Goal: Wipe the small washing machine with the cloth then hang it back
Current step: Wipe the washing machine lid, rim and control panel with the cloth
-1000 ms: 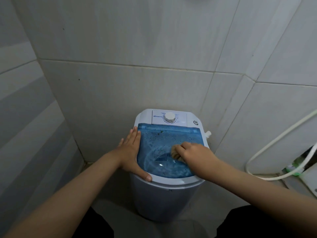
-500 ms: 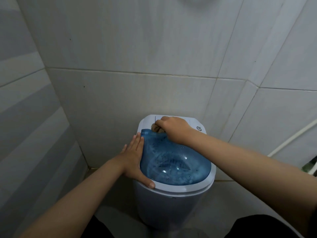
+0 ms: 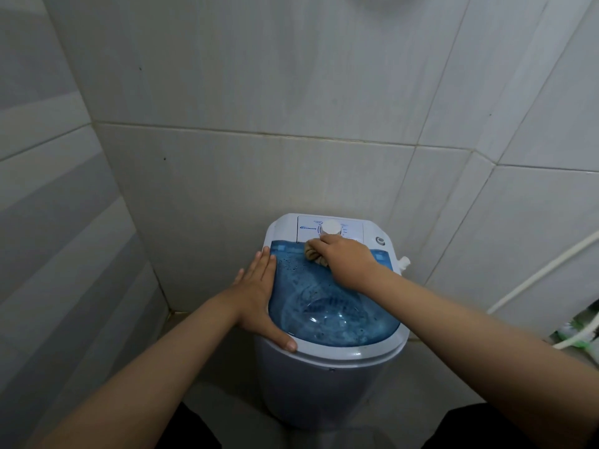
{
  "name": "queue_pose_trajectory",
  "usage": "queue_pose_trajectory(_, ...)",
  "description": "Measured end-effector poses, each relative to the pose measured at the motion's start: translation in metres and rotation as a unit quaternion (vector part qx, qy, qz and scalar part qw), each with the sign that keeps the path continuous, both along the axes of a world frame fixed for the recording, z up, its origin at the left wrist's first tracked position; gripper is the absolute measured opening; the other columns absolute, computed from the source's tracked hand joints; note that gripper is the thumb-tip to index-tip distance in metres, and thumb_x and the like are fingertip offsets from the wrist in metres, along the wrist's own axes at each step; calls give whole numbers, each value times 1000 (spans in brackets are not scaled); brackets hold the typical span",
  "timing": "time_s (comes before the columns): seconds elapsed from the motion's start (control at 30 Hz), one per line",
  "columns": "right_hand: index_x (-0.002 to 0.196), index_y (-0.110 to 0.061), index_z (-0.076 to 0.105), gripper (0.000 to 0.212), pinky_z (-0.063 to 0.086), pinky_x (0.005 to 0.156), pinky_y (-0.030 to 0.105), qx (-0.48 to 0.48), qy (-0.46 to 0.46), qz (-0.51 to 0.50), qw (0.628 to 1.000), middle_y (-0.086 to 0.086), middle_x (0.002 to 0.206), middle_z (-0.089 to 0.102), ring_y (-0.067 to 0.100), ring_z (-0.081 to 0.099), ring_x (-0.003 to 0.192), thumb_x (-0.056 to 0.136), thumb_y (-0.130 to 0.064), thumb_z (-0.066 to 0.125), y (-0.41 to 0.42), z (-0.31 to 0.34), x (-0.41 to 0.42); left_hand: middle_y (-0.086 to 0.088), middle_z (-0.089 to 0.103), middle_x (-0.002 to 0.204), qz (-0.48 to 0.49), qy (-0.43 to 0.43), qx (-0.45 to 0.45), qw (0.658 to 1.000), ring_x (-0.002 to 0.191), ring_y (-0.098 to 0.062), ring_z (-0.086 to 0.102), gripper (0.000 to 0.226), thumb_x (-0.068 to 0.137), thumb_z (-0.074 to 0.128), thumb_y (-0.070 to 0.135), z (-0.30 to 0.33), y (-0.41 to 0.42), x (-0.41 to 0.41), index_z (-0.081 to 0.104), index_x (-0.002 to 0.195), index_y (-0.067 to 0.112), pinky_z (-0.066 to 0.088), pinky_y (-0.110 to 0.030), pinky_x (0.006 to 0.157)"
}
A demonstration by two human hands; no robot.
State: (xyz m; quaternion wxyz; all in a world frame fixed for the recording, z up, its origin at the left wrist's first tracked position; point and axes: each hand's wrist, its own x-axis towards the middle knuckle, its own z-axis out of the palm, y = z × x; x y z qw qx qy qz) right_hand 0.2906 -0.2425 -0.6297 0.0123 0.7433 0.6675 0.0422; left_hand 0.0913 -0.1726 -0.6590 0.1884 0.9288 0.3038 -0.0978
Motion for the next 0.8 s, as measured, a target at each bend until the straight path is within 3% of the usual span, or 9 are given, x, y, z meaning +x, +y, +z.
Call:
queue_pose_trajectory(0.1,133,-18,41,49,47,72,38,-9,-11,-22,1000,10,134,49,34,54,112,87,-2,49,-8,3,-4,1,-46,146,2,-2,-1,1000,134,-17,-40,162,36,66,86,1,-1,0,-33,141,14,-13,-48,114)
queue_pose_trajectory(0.2,130,-15,43,41,49,76,40,-13,-18,-20,1000,12,127,53,35,55,108,91,-7,46,-22,4,-12,0,-46,146,2,-4,-1,1000,134,-17,-40,162,36,67,85,2,-1,0,-33,141,14,-13,-48,114)
queue_pose_trajectory(0.4,132,-9,38,52,52,75,45,-38,-63,-6,997,14,122,53,36,57,103,84,0,56,-49,1,-31,0,-46,145,1,2,-3,1000,134,-18,-40,162,36,67,85,3,-1,-1,-34,140,13,-13,-49,115)
queue_pose_trajectory(0.57,130,-13,43,45,51,73,41,-102,-84,53,990,12,120,56,35,61,100,87,-2,51,-77,13,-45,-2,-46,145,-2,4,0,1000,135,-19,-40,162,36,67,85,3,-2,0,-34,140,12,-13,-49,115)
queue_pose_trajectory(0.67,119,-23,56,45,51,75,36,-131,-22,83,988,0,111,66,25,64,99,80,-1,51,-82,36,-41,-1,-46,146,-2,1,-2,1000,134,-19,-40,163,34,65,87,2,0,0,-34,140,12,-12,-50,116)
queue_pose_trajectory(0.73,111,-30,61,50,55,78,32,-89,70,63,992,-10,105,72,13,64,97,75,3,49,-69,50,-34,-1,-46,146,-2,1,-4,1000,134,-19,-40,163,34,65,87,1,0,0,-34,141,13,-11,-51,116)
queue_pose_trajectory(0.8,110,-28,62,49,54,77,35,-19,82,62,995,-8,107,70,16,63,99,76,3,48,-44,57,-29,0,-46,146,-3,0,-2,1000,134,-18,-40,162,35,66,87,1,-1,0,-33,141,13,-11,-51,116)
